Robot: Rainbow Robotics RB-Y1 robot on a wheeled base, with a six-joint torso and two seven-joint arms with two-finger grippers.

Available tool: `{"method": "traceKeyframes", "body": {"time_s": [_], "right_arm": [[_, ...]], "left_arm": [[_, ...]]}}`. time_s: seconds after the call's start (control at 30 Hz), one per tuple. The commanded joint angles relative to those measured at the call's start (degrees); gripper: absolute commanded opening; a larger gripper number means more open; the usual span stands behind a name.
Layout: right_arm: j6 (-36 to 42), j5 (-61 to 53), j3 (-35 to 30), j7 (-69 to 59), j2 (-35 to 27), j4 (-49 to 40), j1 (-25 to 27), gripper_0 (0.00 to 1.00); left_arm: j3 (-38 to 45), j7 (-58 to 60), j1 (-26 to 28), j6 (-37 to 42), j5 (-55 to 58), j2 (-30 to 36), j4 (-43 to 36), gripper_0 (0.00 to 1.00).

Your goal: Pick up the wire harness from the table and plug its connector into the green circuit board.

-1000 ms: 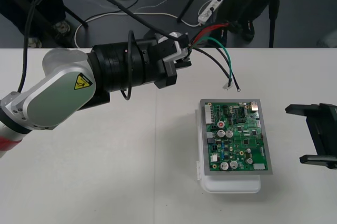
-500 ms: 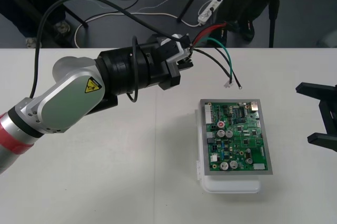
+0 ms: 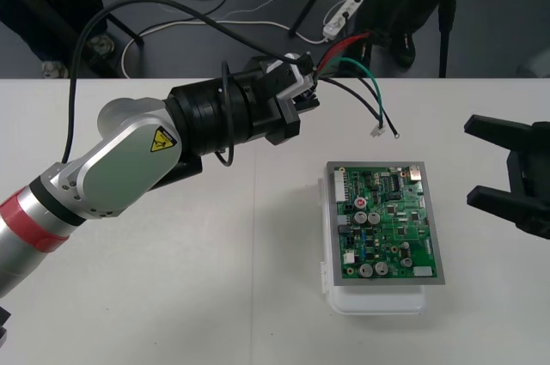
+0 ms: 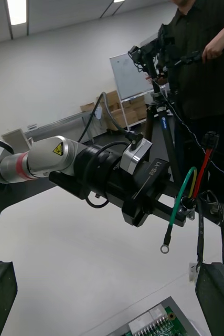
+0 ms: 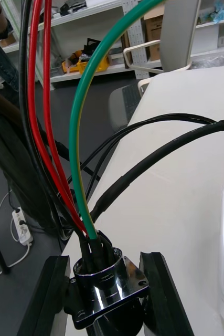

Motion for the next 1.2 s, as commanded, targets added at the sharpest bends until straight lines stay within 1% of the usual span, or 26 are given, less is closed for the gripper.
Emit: {"method": "traceKeyframes", "body": {"time_s": [0.03, 0.27, 0.53, 0.63, 0.77, 1.0, 1.07, 1.2], "right_arm": [[6.8, -0.1, -1.6, -2.8, 0.9, -5.5, 0.9, 1.00], [18.9, -0.6, -3.0, -4.1, 0.9, -12.5, 1.0, 1.00], [35.4, -0.5, -3.0, -5.1, 1.5, -19.9, 1.1, 1.00], [39.8, -0.4, -3.0, -5.3, 1.5, -22.1, 1.1, 1.00], [43.2, -0.4, -2.9, -5.5, 1.3, -23.7, 1.0, 1.00], [48.8, -0.5, -1.3, -6.3, 0.8, -24.4, -2.7, 1.00], [50.3, -0.5, 0.1, -6.4, 0.8, -24.4, -4.1, 1.00], [54.1, -0.7, 4.7, -6.6, 1.0, -24.4, -8.8, 1.00]], "left_arm": [[0.0, 1.5, -0.6, 3.6, -0.1, -2.0, -0.7, 0.00], [0.0, 1.9, -0.6, 3.7, -0.5, -2.5, -0.7, 0.00], [0.2, 2.5, -0.6, 3.6, -1.1, -2.6, -0.5, 0.00], [0.2, 2.6, -0.6, 3.6, -1.2, -2.6, -0.1, 0.00], [0.1, 2.6, -0.6, 3.6, -1.2, -2.6, -0.2, 0.00], [0.1, 2.7, -0.6, 3.6, -1.1, -2.8, -0.1, 0.00], [0.1, 2.7, -0.6, 3.6, -1.1, -2.8, -0.1, 0.00], [0.1, 2.7, -0.6, 3.6, -1.1, -3.1, -0.1, 0.00]]}}
